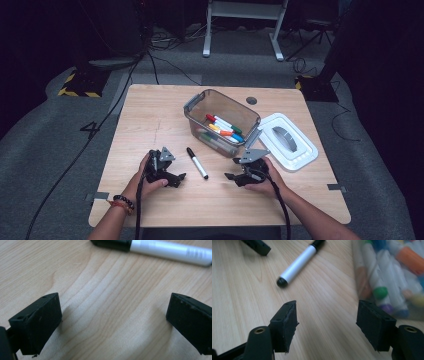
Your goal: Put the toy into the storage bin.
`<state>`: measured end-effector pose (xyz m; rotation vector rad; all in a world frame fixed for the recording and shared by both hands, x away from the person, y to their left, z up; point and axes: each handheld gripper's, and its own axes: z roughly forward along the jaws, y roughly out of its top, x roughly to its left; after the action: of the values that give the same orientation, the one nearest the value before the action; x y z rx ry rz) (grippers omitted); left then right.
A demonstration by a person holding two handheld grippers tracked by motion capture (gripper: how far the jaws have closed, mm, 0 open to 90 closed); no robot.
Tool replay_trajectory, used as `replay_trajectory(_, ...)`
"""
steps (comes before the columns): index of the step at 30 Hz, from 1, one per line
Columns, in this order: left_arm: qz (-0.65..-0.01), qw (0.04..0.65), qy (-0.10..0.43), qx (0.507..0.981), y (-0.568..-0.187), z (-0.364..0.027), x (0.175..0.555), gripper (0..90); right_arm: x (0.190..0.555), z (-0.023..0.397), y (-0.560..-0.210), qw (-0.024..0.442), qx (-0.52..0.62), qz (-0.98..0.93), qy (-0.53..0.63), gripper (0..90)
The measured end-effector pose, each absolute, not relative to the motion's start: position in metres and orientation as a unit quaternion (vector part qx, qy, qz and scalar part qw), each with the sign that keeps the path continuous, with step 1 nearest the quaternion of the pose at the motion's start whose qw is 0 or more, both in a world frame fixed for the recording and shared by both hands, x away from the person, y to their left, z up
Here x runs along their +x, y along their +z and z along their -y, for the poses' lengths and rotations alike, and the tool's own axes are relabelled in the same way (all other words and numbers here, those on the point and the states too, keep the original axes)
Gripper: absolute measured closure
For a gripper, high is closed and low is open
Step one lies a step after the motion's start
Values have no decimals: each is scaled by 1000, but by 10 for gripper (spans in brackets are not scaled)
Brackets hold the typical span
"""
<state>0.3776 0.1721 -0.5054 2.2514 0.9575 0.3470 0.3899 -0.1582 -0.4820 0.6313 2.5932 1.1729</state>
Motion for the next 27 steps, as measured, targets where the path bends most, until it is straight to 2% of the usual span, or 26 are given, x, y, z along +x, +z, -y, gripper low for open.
replay_trajectory(3, -366, 329, 131, 861, -505, -174, 374, 5, 391, 147, -484, 119, 211, -886, 396, 354)
replay_trajectory(4, -362, 330, 130, 862, -505, -176, 371, 5, 392, 132, -487, 139, 204, -890, 384, 358)
replay_trajectory(8, -363, 330, 132, 861, -506, -178, 365, 5, 399, 106, -494, 146, 210, -890, 378, 369)
replay_trajectory(10, -362, 328, 132, 862, -505, -180, 361, 5, 403, 97, -497, 153, 222, -885, 378, 413)
replay_trajectory(13, -363, 331, 130, 861, -506, -181, 356, 5, 407, 89, -499, 157, 232, -884, 375, 407)
replay_trajectory(17, -360, 329, 130, 863, -505, -183, 349, 5, 414, 77, -500, 158, 253, -877, 377, 467)
replay_trajectory(18, -361, 330, 129, 863, -506, -183, 347, 5, 416, 76, -500, 150, 264, -874, 379, 576)
replay_trajectory(22, -360, 329, 131, 863, -505, -183, 346, 5, 414, 77, -498, 138, 253, -881, 374, 740)
replay_trajectory(27, -360, 329, 130, 864, -505, -183, 346, 5, 407, 87, -494, 113, 224, -896, 365, 771)
